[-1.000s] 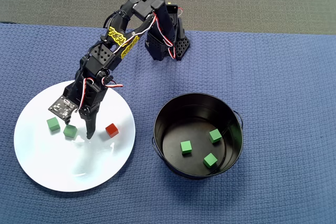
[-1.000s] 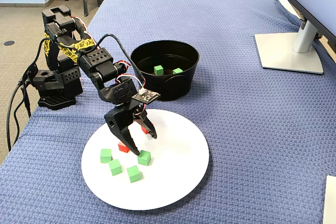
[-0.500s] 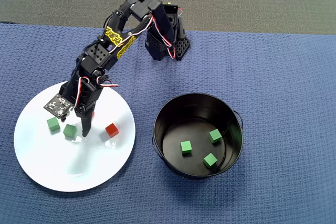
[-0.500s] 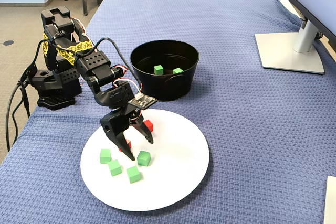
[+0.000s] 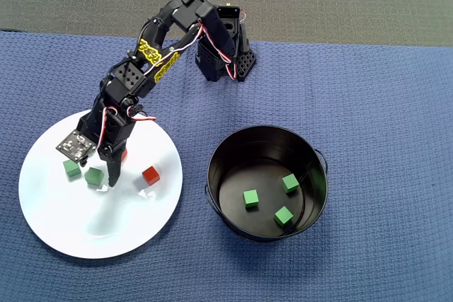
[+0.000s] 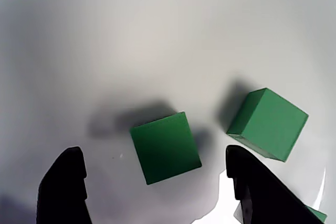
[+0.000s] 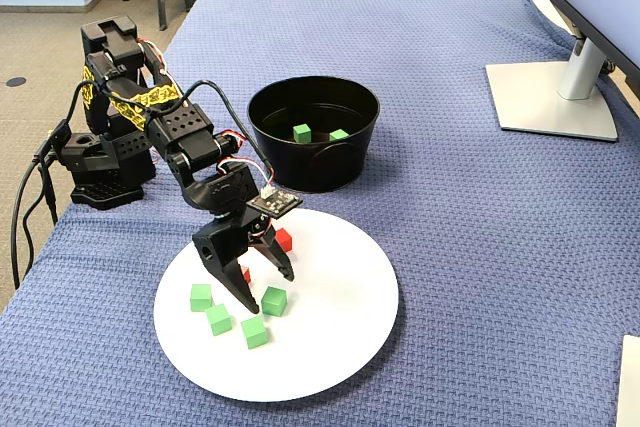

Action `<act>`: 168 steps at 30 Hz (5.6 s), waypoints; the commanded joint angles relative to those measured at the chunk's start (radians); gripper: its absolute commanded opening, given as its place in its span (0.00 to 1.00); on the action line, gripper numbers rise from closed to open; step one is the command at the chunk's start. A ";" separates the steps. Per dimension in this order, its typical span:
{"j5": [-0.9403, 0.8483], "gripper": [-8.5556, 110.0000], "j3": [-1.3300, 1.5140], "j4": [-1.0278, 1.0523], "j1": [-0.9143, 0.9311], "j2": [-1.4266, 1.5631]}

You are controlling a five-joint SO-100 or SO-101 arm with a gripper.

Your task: Pick up the green cubes from the white plate and place them in the black recipient

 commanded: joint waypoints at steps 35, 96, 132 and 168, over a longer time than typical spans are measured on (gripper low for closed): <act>0.215 0.07 0.031 -0.023 -0.035 0.153; 0.140 0.36 -0.034 0.186 -0.041 0.333; 0.667 0.32 -0.485 0.330 0.120 -0.140; 0.632 0.26 -0.514 0.258 0.106 -0.281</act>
